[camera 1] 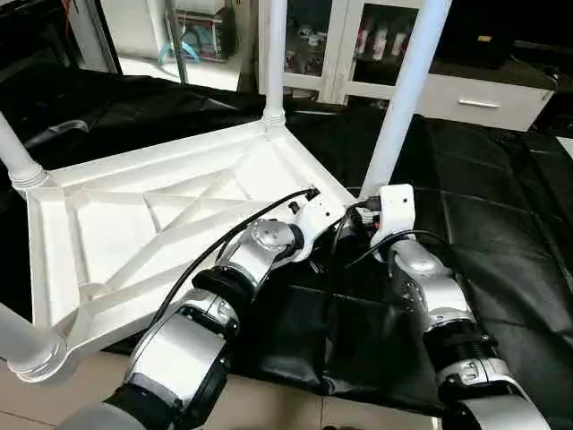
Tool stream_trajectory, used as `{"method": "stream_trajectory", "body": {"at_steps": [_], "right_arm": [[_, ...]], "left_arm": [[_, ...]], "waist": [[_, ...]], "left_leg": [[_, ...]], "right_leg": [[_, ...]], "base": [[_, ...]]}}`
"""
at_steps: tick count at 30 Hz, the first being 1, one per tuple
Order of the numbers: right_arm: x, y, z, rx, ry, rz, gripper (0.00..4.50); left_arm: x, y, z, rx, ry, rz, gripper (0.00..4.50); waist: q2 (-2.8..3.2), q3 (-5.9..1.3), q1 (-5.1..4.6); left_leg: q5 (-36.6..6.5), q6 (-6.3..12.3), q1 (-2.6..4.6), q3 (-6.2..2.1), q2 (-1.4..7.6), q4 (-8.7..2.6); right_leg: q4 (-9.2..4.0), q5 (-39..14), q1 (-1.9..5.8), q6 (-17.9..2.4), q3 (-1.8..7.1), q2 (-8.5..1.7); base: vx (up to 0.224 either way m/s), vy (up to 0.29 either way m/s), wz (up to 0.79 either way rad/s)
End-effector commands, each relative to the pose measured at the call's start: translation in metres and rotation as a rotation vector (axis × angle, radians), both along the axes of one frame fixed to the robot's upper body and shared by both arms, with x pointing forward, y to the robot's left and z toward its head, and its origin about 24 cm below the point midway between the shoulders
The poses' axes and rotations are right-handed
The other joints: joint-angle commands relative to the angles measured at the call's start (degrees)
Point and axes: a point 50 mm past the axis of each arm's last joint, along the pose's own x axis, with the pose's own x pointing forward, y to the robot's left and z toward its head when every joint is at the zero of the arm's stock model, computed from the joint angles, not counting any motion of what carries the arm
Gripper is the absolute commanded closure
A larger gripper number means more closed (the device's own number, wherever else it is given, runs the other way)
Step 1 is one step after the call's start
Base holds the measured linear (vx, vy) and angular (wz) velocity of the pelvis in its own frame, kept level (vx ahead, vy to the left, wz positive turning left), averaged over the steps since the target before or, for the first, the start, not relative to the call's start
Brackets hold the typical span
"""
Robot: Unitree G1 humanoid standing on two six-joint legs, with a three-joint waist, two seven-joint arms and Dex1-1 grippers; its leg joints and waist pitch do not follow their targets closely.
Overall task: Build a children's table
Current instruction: Rotate leg to tighten
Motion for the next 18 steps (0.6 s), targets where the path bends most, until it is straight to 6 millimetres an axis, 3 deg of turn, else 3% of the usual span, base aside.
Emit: {"method": "stream_trajectory", "body": {"at_steps": [1,4,6,7,8,9,12,15,16,18], "right_arm": [[-0.003,0.014,0.005,0.018,-0.042,0.102,1.0],[-0.007,-0.007,0.015,0.0,-0.08,0.117,0.66],[-0.011,-0.022,0.021,-0.038,-0.09,0.145,0.61],[-0.013,-0.03,0.024,-0.054,-0.086,0.163,0.5],[-0.013,-0.03,0.024,-0.054,-0.086,0.163,0.37],[-0.017,-0.036,0.025,-0.07,-0.074,0.2,0.26],[-0.033,-0.05,0.028,-0.117,-0.035,0.414,0.07],[-0.048,-0.055,0.031,-0.148,-0.001,0.576,0.07],[-0.061,-0.06,0.03,-0.156,0.056,0.7,0.07],[-0.072,-0.063,0.029,-0.152,0.108,0.793,0.07]], "left_arm": [[0.005,-0.001,0.012,-0.071,-0.07,0.013,4.5],[0.001,0.007,0.006,-0.053,-0.036,-0.044,4.5],[-0.001,0.014,0.002,-0.047,-0.012,-0.085,4.5],[-0.003,0.017,0.001,-0.039,-0.006,-0.126,4.5],[-0.003,0.017,0.001,-0.039,-0.006,-0.126,4.5],[-0.005,0.021,0.0,-0.033,-0.002,-0.153,4.5],[-0.012,0.035,-0.005,-0.001,0.029,-0.271,4.5],[-0.017,0.045,-0.008,0.029,0.069,-0.345,4.5],[-0.023,0.053,-0.011,0.047,0.115,-0.422,4.5],[-0.028,0.059,-0.012,0.056,0.156,-0.497,4.5]], "waist": [[-1.6,-3.79,0.41],[-1.64,-3.7,0.53],[-1.63,-3.69,0.61],[-1.34,-3.69,0.78],[-1.51,-3.57,0.82],[-1.22,-3.56,0.87],[-1.2,-3.42,1.41],[-1.14,-3.37,1.69],[-1.16,-3.35,1.73],[-1.17,-3.38,1.89]], "left_leg": [[-8.3,7.76,0.17,-0.06,0.61,-3.26],[-9.4,6.32,0.33,-0.15,0.67,-3.42],[-8.8,6.54,0.25,-0.19,0.68,-3.41],[-8.6,6.78,0.36,-0.16,0.78,-3.37],[-9.2,6.94,0.32,-0.09,0.74,-3.44],[-9.7,6.63,0.45,-0.11,0.8,-3.45],[-12.1,6.45,0.36,-0.29,1.07,-3.59],[-13.1,6.01,0.41,-0.3,1.17,-3.65],[-13.9,5.42,0.35,-0.41,1.26,-3.72],[-13.6,5.77,0.47,-0.52,1.45,-3.76]], "right_leg": [[-2.99,-11.4,3.98,-13.5,1.44,-1.6],[-3.33,-13.8,3.97,-11.8,1.45,-1.55],[-3.09,-12.2,4.02,-12.1,1.52,-1.45],[-2.99,-11.0,3.96,-12.5,1.58,-1.48],[-3.16,-11.9,3.99,-12.5,1.54,-1.41],[-3.2,-12.5,3.85,-12.5,1.58,-1.5],[-3.39,-13.8,4.13,-12.2,1.59,-1.59],[-3.59,-15.8,3.94,-11.7,1.62,-1.72],[-3.63,-17.2,3.9,-11.2,1.58,-1.72],[-3.39,-15.6,4.07,-11.9,1.7,-1.79]], "base": [[0.0,0.0,0.0],[0.0,0.0,0.0],[0.0,0.0,0.0],[0.0,0.0,0.0],[0.0,0.0,0.0],[0.0,0.0,0.0],[0.0,0.0,0.0],[0.0,0.0,0.0],[0.0,0.0,0.0],[0.0,0.0,0.0]]}}
